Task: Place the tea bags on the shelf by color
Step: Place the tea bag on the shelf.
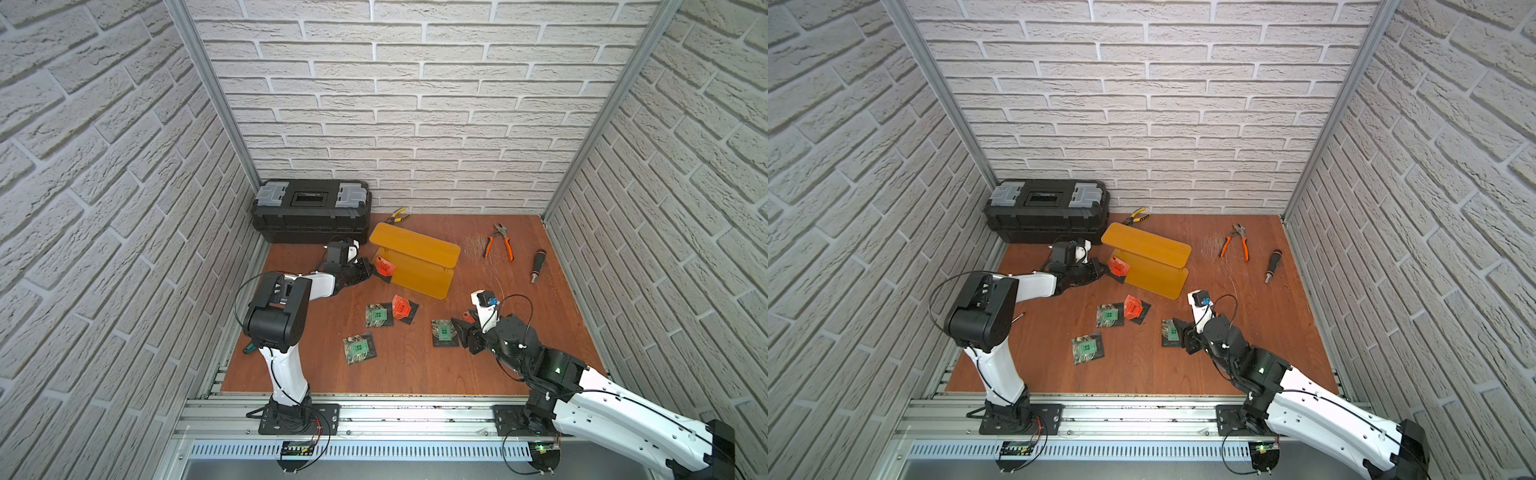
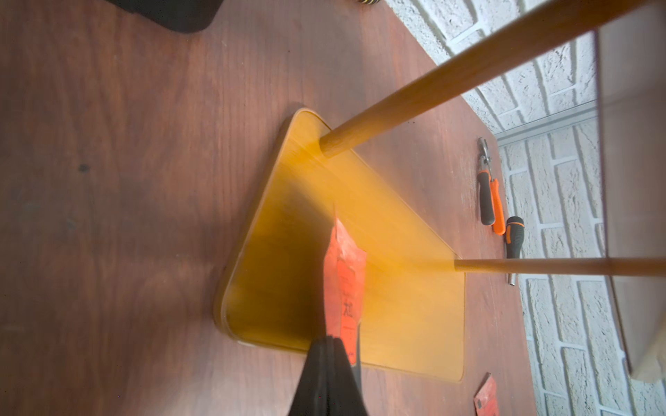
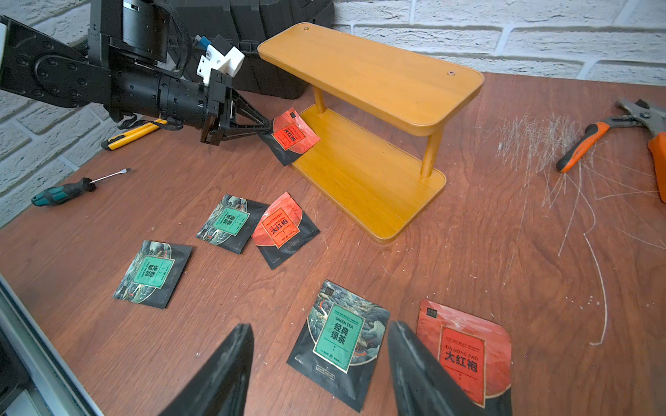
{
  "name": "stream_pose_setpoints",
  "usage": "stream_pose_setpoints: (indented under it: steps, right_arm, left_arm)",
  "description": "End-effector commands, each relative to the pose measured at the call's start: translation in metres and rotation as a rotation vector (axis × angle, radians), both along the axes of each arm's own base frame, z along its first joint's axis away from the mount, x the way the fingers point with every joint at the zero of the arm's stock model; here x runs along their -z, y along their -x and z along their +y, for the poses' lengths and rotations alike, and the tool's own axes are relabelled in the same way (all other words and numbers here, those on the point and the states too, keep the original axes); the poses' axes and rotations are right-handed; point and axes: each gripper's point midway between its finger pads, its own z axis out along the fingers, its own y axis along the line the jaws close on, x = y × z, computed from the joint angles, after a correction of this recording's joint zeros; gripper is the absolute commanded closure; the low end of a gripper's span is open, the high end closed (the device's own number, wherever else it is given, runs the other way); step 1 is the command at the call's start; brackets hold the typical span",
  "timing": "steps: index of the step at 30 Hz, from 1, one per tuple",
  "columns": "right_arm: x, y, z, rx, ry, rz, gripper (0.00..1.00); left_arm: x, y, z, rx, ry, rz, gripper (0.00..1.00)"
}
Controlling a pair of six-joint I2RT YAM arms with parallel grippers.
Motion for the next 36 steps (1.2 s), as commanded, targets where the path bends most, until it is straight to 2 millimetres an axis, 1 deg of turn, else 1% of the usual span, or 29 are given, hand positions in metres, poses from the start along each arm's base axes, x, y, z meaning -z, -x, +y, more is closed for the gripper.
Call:
stream_pose_setpoints:
  steps: [1, 6, 17, 25, 33, 34, 36]
  right_arm:
    - [0.004, -0.001, -0.005, 0.028, -0.007, -0.003, 0.36]
    - [0.005, -0.001, -0.004, 0.027, -0.006, 0.002, 0.36]
    - [0.006, -0.002, -0.004, 0.027, -0.006, 0.002, 0.36]
    - [0.006, -0.002, -0.004, 0.030, -0.004, 0.000, 0.36]
    - [0.006, -0.003, -0.004, 0.031, -0.004, 0.000, 0.36]
    - [0.006, -0.003, -0.004, 0.031, -0.004, 0.001, 0.36]
    - [0.006, -0.003, -0.004, 0.030, -0.004, 0.001, 0.36]
  left_arm:
    - [-0.006, -0.014, 0.002, 0.007, 0.009, -0.046, 1.00]
    - [0.000, -0.018, 0.005, 0.010, -0.006, -0.038, 1.00]
    - [0.011, -0.028, 0.001, 0.048, -0.005, -0.021, 1.00]
    - [0.017, -0.031, -0.002, 0.070, -0.013, -0.002, 1.00]
    - [0.020, -0.033, 0.000, 0.068, -0.014, 0.009, 1.00]
    - [0.020, -0.033, 0.001, 0.066, -0.014, 0.009, 1.00]
    - [0.020, -0.034, 0.001, 0.065, -0.014, 0.010, 0.94]
